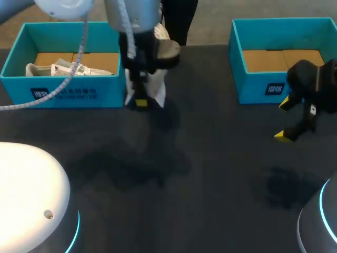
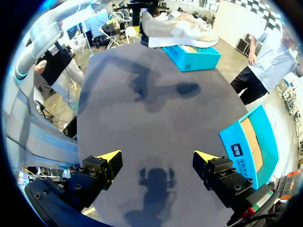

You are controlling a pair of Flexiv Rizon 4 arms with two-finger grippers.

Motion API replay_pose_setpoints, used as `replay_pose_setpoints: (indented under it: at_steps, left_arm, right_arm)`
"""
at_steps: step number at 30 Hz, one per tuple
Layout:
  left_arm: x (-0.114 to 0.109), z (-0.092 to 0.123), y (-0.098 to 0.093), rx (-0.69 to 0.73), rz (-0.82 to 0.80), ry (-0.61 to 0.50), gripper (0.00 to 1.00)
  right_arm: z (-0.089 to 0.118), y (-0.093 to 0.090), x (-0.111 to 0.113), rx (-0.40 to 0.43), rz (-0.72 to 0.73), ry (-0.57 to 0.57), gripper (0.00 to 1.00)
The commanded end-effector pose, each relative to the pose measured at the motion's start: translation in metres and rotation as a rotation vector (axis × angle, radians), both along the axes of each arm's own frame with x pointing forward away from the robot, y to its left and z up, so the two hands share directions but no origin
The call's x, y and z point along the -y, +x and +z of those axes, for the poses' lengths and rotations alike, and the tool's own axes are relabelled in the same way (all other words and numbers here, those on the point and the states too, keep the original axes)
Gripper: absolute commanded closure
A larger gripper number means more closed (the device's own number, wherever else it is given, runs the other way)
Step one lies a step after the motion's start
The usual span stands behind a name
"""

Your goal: Take the shoe out of the shoebox, open the shoe tongue, remove and reinsert the insole, then place the shoe into the shoebox

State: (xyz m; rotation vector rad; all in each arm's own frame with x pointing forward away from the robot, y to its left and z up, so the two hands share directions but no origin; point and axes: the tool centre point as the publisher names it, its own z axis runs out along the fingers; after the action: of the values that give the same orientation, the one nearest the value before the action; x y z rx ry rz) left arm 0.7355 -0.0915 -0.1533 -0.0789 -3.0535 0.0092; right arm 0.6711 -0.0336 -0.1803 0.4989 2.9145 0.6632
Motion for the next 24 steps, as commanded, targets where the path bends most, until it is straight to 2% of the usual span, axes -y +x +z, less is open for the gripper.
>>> replay_pose_setpoints:
  at_steps: [1,10,24]
  left_arm:
    - [-0.033,0.007,0.015,-0.006,-0.016,-0.016,1.00]
    - [-0.090,0.011,0.041,-0.002,-0.042,-0.010,1.00]
    - [-0.183,0.000,0.081,0.012,-0.012,0.032,1.00]
  right_arm:
    - [-0.001,0.002,-0.001,-0.003,0.000,-0.002,0.00]
    - [-0.001,0.002,-0.001,-0.003,0.000,-0.002,0.00]
    - [-0.001,0.002,-0.001,-0.003,0.000,-0.002,0.00]
